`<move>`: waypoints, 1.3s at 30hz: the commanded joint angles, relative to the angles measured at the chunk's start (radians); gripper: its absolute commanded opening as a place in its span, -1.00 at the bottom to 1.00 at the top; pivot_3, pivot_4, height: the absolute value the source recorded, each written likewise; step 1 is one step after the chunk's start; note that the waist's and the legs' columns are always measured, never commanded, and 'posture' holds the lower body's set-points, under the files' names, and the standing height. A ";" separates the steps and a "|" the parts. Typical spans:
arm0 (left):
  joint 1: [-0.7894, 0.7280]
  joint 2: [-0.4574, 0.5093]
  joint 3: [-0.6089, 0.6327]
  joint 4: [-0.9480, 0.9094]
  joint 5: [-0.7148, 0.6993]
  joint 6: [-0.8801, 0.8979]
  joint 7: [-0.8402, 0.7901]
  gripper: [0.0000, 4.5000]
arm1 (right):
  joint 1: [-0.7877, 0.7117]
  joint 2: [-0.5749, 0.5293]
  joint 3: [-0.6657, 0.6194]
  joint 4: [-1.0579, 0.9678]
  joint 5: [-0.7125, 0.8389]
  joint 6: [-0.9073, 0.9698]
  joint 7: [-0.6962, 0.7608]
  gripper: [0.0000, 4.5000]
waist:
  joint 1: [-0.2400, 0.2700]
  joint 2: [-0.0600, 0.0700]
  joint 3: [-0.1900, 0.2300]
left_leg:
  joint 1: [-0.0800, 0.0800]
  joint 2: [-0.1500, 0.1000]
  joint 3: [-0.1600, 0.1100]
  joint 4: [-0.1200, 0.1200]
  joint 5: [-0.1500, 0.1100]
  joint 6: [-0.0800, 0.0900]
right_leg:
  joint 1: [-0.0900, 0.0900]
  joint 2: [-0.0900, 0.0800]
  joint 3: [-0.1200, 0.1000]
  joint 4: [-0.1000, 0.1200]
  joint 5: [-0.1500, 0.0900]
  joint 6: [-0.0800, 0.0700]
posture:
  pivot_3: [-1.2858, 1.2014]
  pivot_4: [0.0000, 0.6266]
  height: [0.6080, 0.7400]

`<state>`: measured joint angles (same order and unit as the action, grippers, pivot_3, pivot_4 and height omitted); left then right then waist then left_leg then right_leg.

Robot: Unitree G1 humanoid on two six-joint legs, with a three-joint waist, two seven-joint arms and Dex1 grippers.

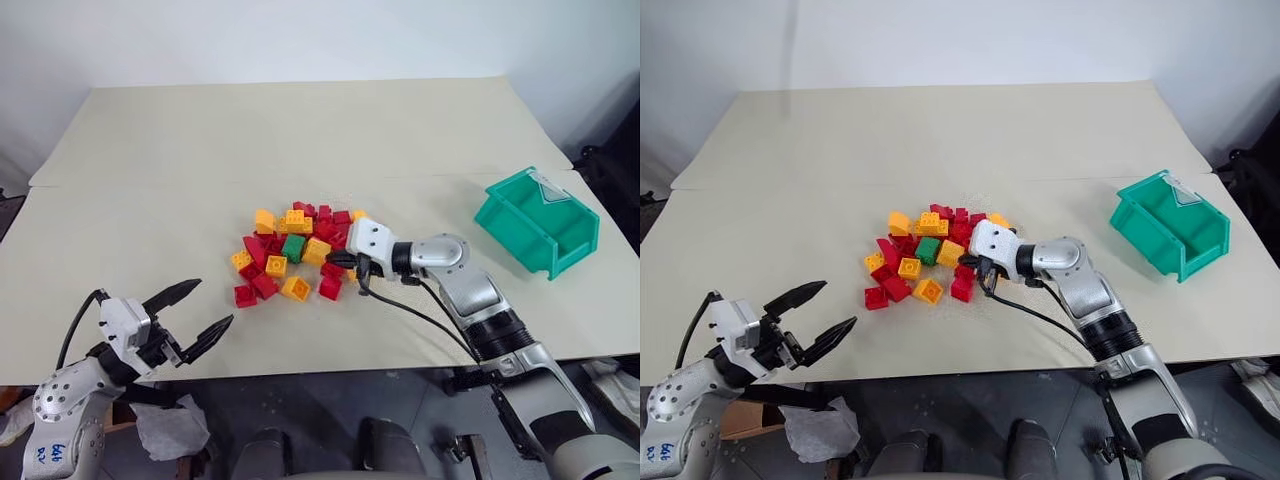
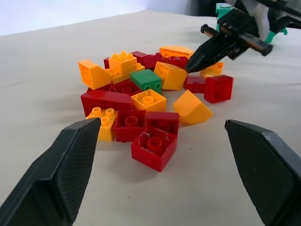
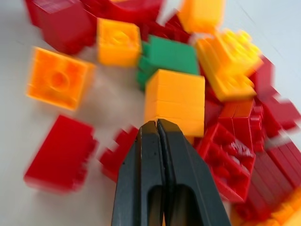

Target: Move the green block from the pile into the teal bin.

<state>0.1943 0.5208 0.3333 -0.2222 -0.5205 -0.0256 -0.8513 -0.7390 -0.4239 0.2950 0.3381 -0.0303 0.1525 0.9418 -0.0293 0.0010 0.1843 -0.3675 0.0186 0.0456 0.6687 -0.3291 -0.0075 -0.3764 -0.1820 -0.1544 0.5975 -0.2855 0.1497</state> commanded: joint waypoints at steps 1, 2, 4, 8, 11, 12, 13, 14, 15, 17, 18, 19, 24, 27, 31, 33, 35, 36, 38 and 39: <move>-0.008 -0.002 -0.002 -0.017 -0.005 -0.005 0.003 1.00 | -0.010 -0.005 -0.026 0.060 -0.027 0.021 -0.053 -0.98 | 0.001 0.000 0.000 | 0.000 0.000 0.000 0.000 0.000 0.000 | 0.000 0.000 0.000 0.000 0.000 0.000 | 0.03 -0.52 1.00; -0.011 0.000 -0.003 -0.015 -0.005 -0.004 0.002 1.00 | -0.017 0.001 -0.026 0.067 -0.026 0.020 -0.059 -0.98 | 0.004 0.000 0.000 | 0.000 0.000 0.000 0.000 0.000 0.000 | 0.000 0.000 0.001 0.000 0.000 0.000 | 0.03 -0.52 1.00; -0.016 0.004 -0.002 -0.015 -0.002 -0.005 0.000 1.00 | -0.022 0.007 -0.028 0.074 -0.021 0.017 -0.065 -0.98 | 0.006 0.000 0.000 | -0.001 0.000 0.000 0.000 0.000 0.000 | 0.000 0.000 0.000 0.000 0.000 0.000 | 0.03 -0.52 1.00; -0.026 0.018 0.020 -0.018 -0.016 0.006 0.000 1.00 | 0.031 -0.017 -0.127 -0.005 0.133 -0.050 0.048 -0.98 | 0.004 0.000 0.000 | -0.002 0.000 -0.001 -0.001 0.000 0.000 | -0.001 0.000 -0.001 -0.002 0.000 0.000 | 0.03 -0.52 1.00; -0.028 0.031 0.027 -0.007 -0.016 0.006 -0.017 1.00 | 0.105 -0.088 -0.215 -0.062 0.228 -0.105 0.144 -0.98 | 0.004 0.001 0.000 | -0.003 0.000 -0.001 -0.003 0.000 0.000 | -0.001 0.000 -0.002 -0.004 0.000 0.000 | 0.03 -0.52 1.00; -0.031 0.035 0.030 -0.002 -0.017 0.006 -0.022 1.00 | 0.124 -0.109 -0.242 -0.071 0.248 -0.104 0.151 -0.98 | 0.006 0.001 0.000 | -0.003 0.000 -0.001 -0.004 -0.001 0.001 | -0.001 0.000 -0.002 -0.004 0.000 0.000 | 0.03 -0.52 1.00; -0.035 0.039 0.033 0.004 -0.018 0.006 -0.025 1.00 | 0.136 -0.119 -0.286 -0.070 0.267 -0.100 0.122 -0.83 | 0.008 0.001 0.001 | -0.003 0.000 -0.001 -0.004 -0.001 0.001 | -0.001 0.000 -0.002 -0.004 0.000 0.001 | 0.03 -0.52 1.00; -0.042 0.043 0.037 0.011 -0.020 0.006 -0.028 1.00 | 0.155 -0.137 -0.329 -0.082 0.305 -0.085 0.123 -0.71 | 0.009 0.000 0.001 | -0.003 -0.001 -0.001 -0.004 -0.001 0.001 | -0.001 0.000 -0.002 -0.005 0.001 0.001 | 0.03 -0.52 1.00; -0.047 0.047 0.040 0.018 -0.020 0.005 -0.031 1.00 | 0.176 -0.154 -0.366 -0.090 0.332 -0.101 0.132 -0.60 | 0.009 0.001 0.001 | -0.003 -0.001 0.000 -0.003 -0.001 0.001 | -0.001 0.000 -0.002 -0.006 0.001 0.001 | 0.03 -0.52 1.00; -0.059 0.049 0.043 0.027 -0.021 0.004 -0.034 1.00 | 0.237 -0.197 -0.437 -0.104 0.381 -0.156 0.180 -0.30 | 0.011 0.001 0.001 | -0.003 0.000 0.000 -0.003 -0.001 0.001 | -0.001 0.000 -0.002 -0.006 0.001 0.001 | 0.03 -0.52 1.00; -0.064 0.048 0.043 0.030 -0.022 0.003 -0.035 1.00 | 0.268 -0.215 -0.469 -0.110 0.405 -0.170 0.202 -0.16 | 0.011 0.001 0.001 | -0.003 0.000 0.000 -0.003 -0.001 0.001 | -0.001 0.000 -0.002 -0.006 0.001 0.001 | 0.03 -0.52 1.00; -0.070 0.047 0.041 0.032 -0.022 0.001 -0.038 1.00 | 0.303 -0.236 -0.503 -0.115 0.424 -0.171 0.211 -0.02 | 0.013 0.000 0.001 | -0.003 0.000 0.000 -0.004 -0.001 0.001 | -0.001 0.000 -0.002 -0.006 0.001 0.001 | 0.03 -0.52 1.00; -0.093 0.039 0.020 0.033 -0.022 -0.002 -0.053 1.00 | 0.450 -0.309 -0.614 -0.102 0.464 -0.204 0.239 0.74 | 0.027 0.001 0.001 | -0.003 0.000 0.002 -0.003 -0.002 0.002 | -0.001 0.000 -0.002 -0.007 0.001 0.001 | 0.03 -0.52 1.00; -0.112 0.038 0.006 0.032 -0.023 0.003 -0.063 1.00 | 0.482 -0.313 -0.637 -0.110 0.473 -0.209 0.227 0.99 | 0.026 0.001 0.001 | -0.002 0.000 0.004 -0.003 -0.002 0.002 | -0.001 0.000 -0.001 -0.006 0.001 0.001 | 0.03 -0.52 1.00; -0.126 0.041 0.000 0.027 -0.027 0.012 -0.068 1.00 | 0.461 -0.293 -0.578 -0.217 0.492 -0.121 0.204 0.99 | 0.024 0.001 0.001 | -0.001 0.000 0.005 -0.002 -0.001 0.002 | -0.001 0.000 0.000 -0.006 0.001 0.001 | 0.03 -0.52 1.00; -0.127 0.040 0.000 0.022 -0.028 0.016 -0.070 1.00 | 0.447 -0.290 -0.543 -0.276 0.502 -0.056 0.191 0.99 | 0.025 0.001 0.001 | -0.001 0.001 0.005 -0.002 -0.001 0.002 | -0.001 0.000 0.000 -0.006 0.001 0.001 | 0.03 -0.52 1.00; -0.128 0.040 -0.002 0.018 -0.029 0.019 -0.072 1.00 | 0.381 -0.280 -0.468 -0.349 0.506 0.062 0.157 0.99 | 0.026 0.001 0.001 | -0.001 0.001 0.005 -0.002 -0.001 0.002 | -0.001 0.000 0.000 -0.006 0.001 0.001 | 0.03 -0.52 1.00; -0.129 0.038 -0.005 0.015 -0.030 0.022 -0.072 1.00 | 0.318 -0.263 -0.411 -0.388 0.517 0.149 0.139 0.99 | 0.024 0.001 0.001 | -0.001 0.001 0.004 -0.002 -0.002 0.002 | -0.001 0.000 0.000 -0.006 0.001 0.001 | 0.03 -0.52 1.00; -0.130 0.036 -0.009 0.010 -0.032 0.026 -0.071 1.00 | 0.231 -0.238 -0.336 -0.429 0.525 0.276 0.106 0.99 | 0.020 0.002 0.001 | -0.001 0.001 0.005 -0.001 -0.001 0.002 | -0.001 0.000 0.001 -0.006 0.001 0.001 | 0.03 -0.52 1.00; -0.130 0.036 -0.014 0.009 -0.031 0.028 -0.074 1.00 | 0.183 -0.226 -0.287 -0.433 0.502 0.317 0.102 0.99 | 0.022 0.002 0.001 | -0.001 0.001 0.004 -0.001 -0.001 0.001 | -0.001 0.000 0.001 -0.005 0.001 0.000 | 0.03 -0.52 1.00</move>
<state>0.0599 0.5580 0.3145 -0.1865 -0.5266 0.0028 -0.9195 -0.5269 -0.6515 -0.0292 -0.0507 0.4644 0.3981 1.0613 -0.0071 0.0034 0.1857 -0.3688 0.0200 0.0490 0.6675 -0.3305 -0.0062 -0.3777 -0.1817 -0.1544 0.5931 -0.2850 0.1501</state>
